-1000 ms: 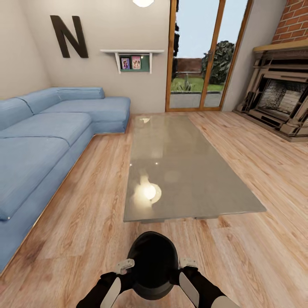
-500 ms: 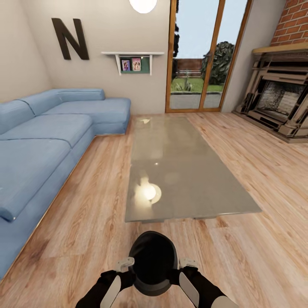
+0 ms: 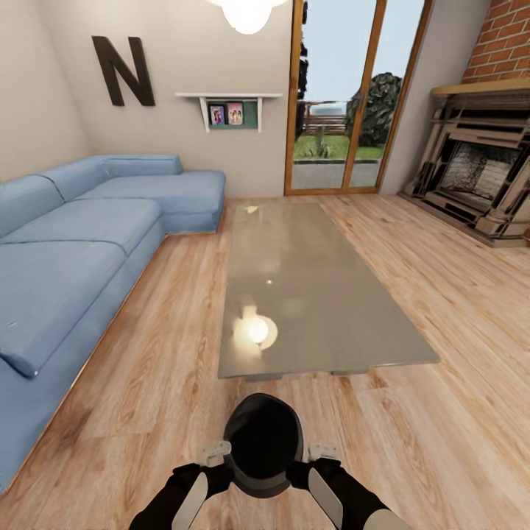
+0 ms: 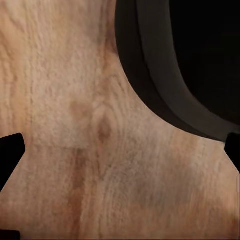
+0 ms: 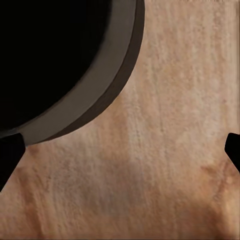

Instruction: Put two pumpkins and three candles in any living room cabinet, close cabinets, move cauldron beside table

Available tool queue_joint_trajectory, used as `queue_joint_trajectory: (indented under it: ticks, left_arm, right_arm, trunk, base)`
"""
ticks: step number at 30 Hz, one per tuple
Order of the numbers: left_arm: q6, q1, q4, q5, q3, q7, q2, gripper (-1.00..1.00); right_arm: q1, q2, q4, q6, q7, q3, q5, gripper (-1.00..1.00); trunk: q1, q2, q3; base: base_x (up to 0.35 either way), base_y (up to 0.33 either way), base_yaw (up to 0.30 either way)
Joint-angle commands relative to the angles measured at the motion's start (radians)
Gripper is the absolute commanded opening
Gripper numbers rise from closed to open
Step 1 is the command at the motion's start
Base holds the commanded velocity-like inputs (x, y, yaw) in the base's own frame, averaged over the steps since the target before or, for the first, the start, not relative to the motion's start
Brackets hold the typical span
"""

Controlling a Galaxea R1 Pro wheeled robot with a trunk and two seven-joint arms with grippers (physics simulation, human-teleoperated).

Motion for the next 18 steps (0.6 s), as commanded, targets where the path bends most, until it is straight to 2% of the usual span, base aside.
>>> queue_joint_trajectory:
  ticks: [1,6,10,12,13,14,18]
  left_arm:
    - [0.001,0.000,-0.003,0.000,0.000,0.000,0.000,1.00]
    - [0.068,0.000,-0.067,0.001,0.001,0.000,0.004,1.00]
    - [0.158,0.002,-0.161,0.001,0.003,0.000,0.016,1.00]
    - [0.236,0.005,-0.246,0.001,0.026,-0.001,0.027,1.00]
    - [0.254,0.006,-0.264,0.001,0.034,-0.001,0.028,1.00]
    - [0.310,0.010,-0.316,0.001,0.058,-0.001,0.031,1.00]
    - [0.384,0.015,-0.379,0.002,0.090,-0.001,0.033,1.00]
  right_arm:
    - [0.000,0.000,0.000,-0.001,0.000,0.000,-0.001,1.00]
    - [0.003,0.000,-0.020,-0.001,0.004,0.000,-0.003,1.00]
    - [0.007,-0.001,-0.099,0.014,0.006,0.002,-0.001,1.00]
    - [0.006,-0.002,-0.194,0.068,0.006,0.004,0.003,1.00]
    - [0.006,-0.002,-0.215,0.085,0.006,0.004,0.004,1.00]
    - [0.008,-0.006,-0.273,0.132,0.006,0.003,0.006,1.00]
    - [0.024,-0.019,-0.350,0.183,0.005,0.003,0.006,1.00]
  trunk:
    - [-0.004,0.007,0.003]
    - [-0.023,0.042,0.019]
    - [-0.038,0.070,0.031]
    - [-0.046,0.084,0.038]
    - [-0.050,0.091,0.041]
    - [-0.054,0.098,0.044]
    - [-0.069,0.126,0.056]
  base:
    - [-0.040,0.000,0.000]
    - [-0.012,0.000,0.000]
    - [-0.002,0.000,0.000]
    - [0.000,0.000,0.000]
    - [0.000,0.000,0.000]
    - [0.000,0.000,0.000]
    - [0.000,0.000,0.000]
